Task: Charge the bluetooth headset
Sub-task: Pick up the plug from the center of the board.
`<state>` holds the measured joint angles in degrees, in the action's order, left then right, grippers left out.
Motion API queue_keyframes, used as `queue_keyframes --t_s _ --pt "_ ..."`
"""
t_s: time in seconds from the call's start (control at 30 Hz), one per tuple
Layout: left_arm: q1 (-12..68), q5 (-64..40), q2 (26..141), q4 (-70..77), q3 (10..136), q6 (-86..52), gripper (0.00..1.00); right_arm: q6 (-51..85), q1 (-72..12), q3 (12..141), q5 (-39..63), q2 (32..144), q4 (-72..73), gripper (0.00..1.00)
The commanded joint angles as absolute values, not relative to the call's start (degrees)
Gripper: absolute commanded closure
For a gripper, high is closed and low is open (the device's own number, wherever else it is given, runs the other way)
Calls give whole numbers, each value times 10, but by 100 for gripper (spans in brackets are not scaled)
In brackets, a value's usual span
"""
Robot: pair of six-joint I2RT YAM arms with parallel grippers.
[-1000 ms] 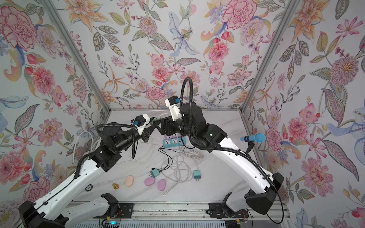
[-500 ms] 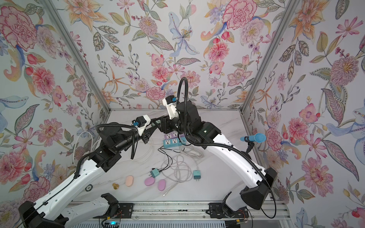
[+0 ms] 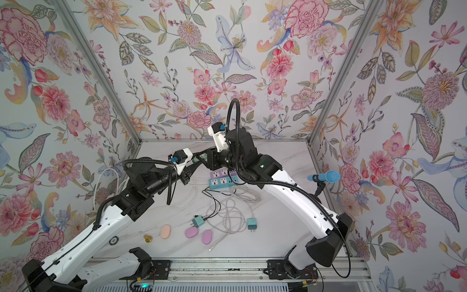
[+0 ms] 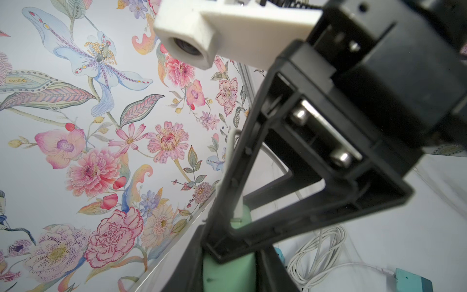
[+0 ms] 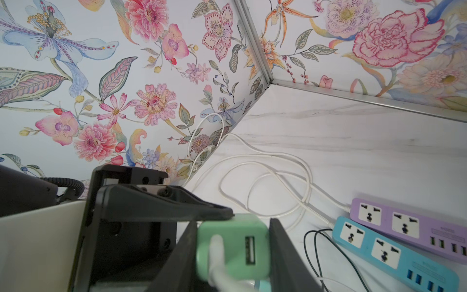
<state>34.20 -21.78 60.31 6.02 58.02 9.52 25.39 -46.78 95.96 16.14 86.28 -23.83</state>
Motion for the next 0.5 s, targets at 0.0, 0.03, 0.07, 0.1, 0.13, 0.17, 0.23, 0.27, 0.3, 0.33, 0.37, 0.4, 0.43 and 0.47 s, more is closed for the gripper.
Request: queue_keyframes --t_s 0.0,0.03,0.07,0.1,0.13,0.17,0.23,0.27,0.3,0.33,0.37,0.4,0.43,0.47 --pt "349 -234 601 103 588 95 80 260 -473 946 159 867 -244 100" --pt "349 -238 604 105 588 89 75 259 -473 941 144 863 -244 100" --pt "349 -241 607 107 586 84 63 258 -471 935 131 858 -242 100" --pt "349 -242 609 109 585 80 57 257 -467 930 121 855 -243 100" --pt "349 -245 610 111 582 80 56 257 -463 922 107 851 -243 100" --pt "349 -245 612 114 580 72 54 258 -459 914 95 847 -243 100" --pt "349 -245 613 120 573 56 47 259 -448 900 77 843 -243 100" --pt "349 -245 614 124 569 51 46 260 -439 892 73 840 -242 100" --pt "349 -242 615 126 565 47 44 260 -433 884 67 839 -241 100" --pt "349 -239 615 126 560 43 41 261 -425 875 63 837 -240 100" --pt "349 -237 614 124 557 38 36 260 -419 864 60 836 -241 100" --pt "349 -236 612 121 554 36 35 257 -414 855 49 835 -241 100" --pt "349 -233 609 117 549 34 35 252 -411 842 34 833 -241 100" --pt "349 -225 606 113 544 31 35 246 -407 828 20 831 -238 100"
